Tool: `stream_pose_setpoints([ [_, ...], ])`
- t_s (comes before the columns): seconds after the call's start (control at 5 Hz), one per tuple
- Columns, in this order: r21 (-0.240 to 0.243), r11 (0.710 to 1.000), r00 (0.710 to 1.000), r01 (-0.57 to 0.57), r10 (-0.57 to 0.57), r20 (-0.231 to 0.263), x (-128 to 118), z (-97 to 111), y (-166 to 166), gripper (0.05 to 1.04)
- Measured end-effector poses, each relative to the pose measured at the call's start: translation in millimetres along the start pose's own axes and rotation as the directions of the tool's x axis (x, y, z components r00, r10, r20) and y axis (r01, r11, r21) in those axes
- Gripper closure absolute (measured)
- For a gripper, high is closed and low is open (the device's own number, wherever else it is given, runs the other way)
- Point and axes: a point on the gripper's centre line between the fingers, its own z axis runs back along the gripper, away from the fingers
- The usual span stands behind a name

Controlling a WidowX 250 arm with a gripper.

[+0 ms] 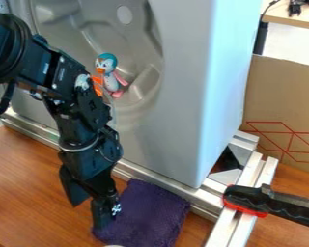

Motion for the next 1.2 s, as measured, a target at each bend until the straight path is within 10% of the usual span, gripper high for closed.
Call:
stream_pose_setpoints([
  [0.8, 0.075, 0.997, 0.998, 0.021, -0.016, -0.060, 11.6, 25.9, -46.5, 0.083],
  [1.2, -0.011, 0.996, 0.993, 0.088, -0.088, -0.074, 30.5, 1.8, -120.6, 0.083],
])
